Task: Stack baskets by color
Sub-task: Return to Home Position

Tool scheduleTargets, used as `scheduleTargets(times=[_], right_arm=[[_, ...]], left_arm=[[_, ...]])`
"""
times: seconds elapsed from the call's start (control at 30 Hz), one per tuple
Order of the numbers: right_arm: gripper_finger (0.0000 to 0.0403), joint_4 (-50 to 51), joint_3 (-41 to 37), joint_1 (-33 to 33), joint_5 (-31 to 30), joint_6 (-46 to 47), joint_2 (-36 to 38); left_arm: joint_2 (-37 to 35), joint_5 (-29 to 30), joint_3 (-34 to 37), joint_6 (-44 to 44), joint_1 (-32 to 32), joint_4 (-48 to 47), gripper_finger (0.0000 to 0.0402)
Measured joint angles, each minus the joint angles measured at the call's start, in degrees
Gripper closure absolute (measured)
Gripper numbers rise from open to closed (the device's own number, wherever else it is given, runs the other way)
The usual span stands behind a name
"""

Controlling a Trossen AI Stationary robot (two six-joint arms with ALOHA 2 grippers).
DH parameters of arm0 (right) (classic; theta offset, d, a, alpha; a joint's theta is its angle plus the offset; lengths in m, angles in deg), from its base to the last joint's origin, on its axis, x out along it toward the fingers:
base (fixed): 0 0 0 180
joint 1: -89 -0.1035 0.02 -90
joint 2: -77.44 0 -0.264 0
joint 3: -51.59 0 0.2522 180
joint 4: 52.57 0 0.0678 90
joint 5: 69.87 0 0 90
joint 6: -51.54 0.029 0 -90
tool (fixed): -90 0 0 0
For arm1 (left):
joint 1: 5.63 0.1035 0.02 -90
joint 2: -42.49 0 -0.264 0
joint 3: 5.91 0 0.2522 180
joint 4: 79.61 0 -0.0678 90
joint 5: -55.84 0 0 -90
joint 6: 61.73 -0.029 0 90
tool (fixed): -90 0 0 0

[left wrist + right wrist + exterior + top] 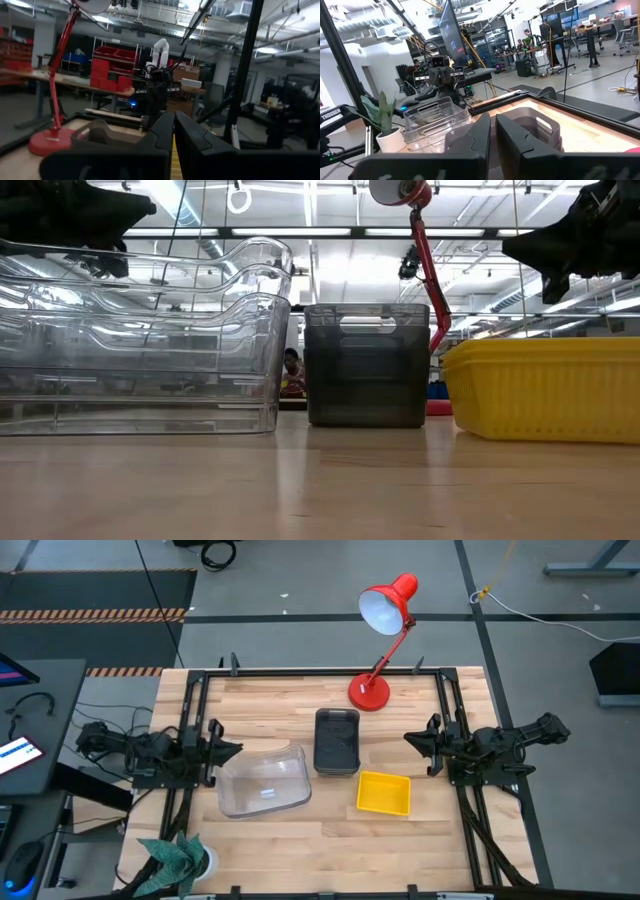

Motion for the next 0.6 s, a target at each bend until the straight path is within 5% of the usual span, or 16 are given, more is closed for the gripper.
scheduleTargets(times=[0.6], right_arm=[[0.0369, 0.0, 0.02, 0.0, 0.02, 0.26, -0.02]], left_arm=[[0.02, 0.01, 0.04, 5.53, 0.0, -0.05, 0.0374]])
